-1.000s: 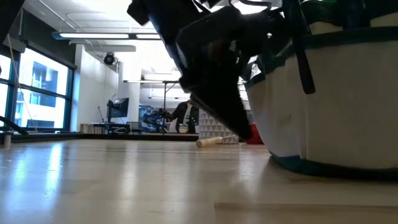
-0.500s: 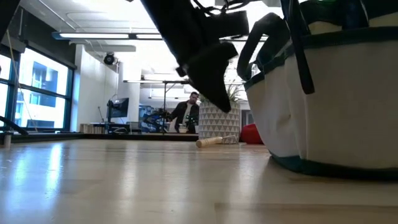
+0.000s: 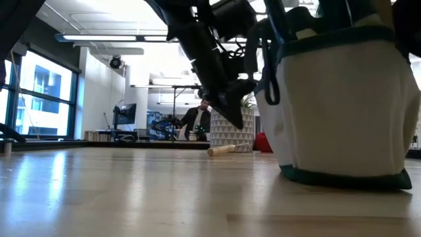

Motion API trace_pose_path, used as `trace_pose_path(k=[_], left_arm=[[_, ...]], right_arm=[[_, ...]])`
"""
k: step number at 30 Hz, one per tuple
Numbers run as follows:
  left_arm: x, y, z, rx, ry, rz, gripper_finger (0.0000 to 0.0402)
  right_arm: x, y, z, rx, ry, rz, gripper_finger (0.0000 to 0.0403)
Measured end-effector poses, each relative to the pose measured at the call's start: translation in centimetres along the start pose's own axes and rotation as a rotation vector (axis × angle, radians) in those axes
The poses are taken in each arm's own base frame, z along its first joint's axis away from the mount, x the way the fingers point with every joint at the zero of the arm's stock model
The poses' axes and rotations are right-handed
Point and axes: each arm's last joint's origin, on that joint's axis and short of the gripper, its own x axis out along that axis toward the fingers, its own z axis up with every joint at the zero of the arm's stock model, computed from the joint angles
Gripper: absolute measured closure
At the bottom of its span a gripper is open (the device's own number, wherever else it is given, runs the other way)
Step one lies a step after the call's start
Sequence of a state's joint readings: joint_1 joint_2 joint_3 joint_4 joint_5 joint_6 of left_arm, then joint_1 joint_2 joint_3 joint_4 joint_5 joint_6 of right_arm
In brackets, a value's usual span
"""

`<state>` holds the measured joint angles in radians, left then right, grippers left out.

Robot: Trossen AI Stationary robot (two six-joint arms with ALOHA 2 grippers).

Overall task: Pick & Place Garden tools in Gardening bag
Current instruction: Adjust the gardening bag

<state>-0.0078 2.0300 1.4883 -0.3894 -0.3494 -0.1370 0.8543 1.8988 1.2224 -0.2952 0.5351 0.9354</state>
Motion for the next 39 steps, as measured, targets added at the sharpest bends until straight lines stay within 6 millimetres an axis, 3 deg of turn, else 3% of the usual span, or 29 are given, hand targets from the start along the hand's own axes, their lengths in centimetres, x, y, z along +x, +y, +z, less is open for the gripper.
trace_pose_path(k=[9, 25, 30, 34, 39], left_arm=[[-0.2, -0.9, 0.1, 0.019, -0.008, -0.152, 0.0401], [-2.2, -5.7, -0.8, 0.117, -0.015, -0.262, 0.0401], [-2.1, -5.6, -0.9, 0.125, -0.008, -0.232, 0.0401], [-2.0, -5.3, -0.9, 0.113, -0.002, -0.227, 0.0401], [-2.0, -5.4, -0.9, 0.101, 0.0, -0.236, 0.0401]], right_arm=[[-1.0, -0.9, -1.9, 0.084, 0.007, -0.176, 0.04], [-2.0, -3.4, -3.2, 0.262, 0.029, -0.427, 0.04], [-2.9, -2.6, -4.0, 0.322, 0.054, -0.414, 0.04], [-4.6, -2.8, -4.7, 0.35, 0.024, -0.5, 0.04], [-5.0, -2.7, -4.6, 0.376, 0.031, -0.525, 0.04]])
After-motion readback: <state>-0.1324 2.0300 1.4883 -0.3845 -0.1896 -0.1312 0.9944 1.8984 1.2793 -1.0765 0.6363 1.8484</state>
